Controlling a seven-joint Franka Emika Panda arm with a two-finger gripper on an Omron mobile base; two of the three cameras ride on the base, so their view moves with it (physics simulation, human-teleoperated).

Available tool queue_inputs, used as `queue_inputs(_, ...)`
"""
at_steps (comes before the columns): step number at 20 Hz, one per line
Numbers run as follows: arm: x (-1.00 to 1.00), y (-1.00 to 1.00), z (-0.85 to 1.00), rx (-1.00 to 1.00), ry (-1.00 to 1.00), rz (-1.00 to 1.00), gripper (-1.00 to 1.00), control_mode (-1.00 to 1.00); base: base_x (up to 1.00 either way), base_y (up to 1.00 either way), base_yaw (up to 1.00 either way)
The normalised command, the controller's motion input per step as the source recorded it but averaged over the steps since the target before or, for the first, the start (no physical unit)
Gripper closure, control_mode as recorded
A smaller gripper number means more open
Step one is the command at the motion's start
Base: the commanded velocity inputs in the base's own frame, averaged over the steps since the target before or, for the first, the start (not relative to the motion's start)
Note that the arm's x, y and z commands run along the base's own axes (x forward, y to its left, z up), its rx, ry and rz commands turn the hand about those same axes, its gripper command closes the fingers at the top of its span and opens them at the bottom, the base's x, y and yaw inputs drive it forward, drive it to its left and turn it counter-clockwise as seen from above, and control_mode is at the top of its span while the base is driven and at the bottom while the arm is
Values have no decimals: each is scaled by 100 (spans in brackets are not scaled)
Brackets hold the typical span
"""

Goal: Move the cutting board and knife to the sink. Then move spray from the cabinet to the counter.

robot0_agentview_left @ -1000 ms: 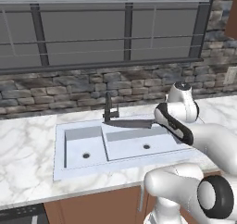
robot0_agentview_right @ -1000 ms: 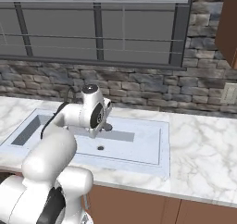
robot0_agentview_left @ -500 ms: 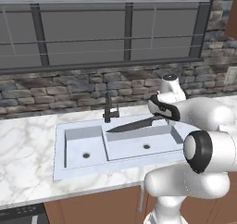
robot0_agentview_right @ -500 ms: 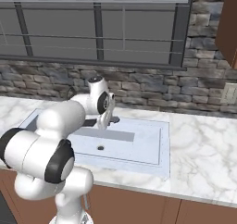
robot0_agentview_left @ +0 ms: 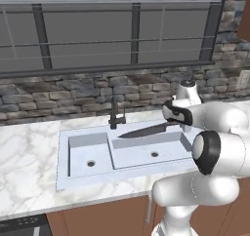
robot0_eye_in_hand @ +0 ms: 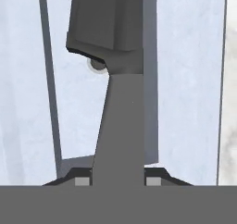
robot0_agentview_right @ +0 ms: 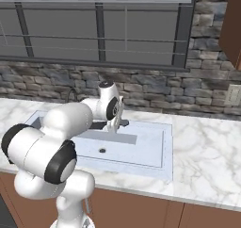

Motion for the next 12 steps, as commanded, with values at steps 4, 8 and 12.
queue_inputs(4,0,4,-29,0,-2,0,100,-100,0,0,0)
queue_inputs(8,0,5,-38,0,-1,0,100,-100,0,0,0)
queue_inputs(12,0,1,-34,0,0,1,100,-100,0,0,0)
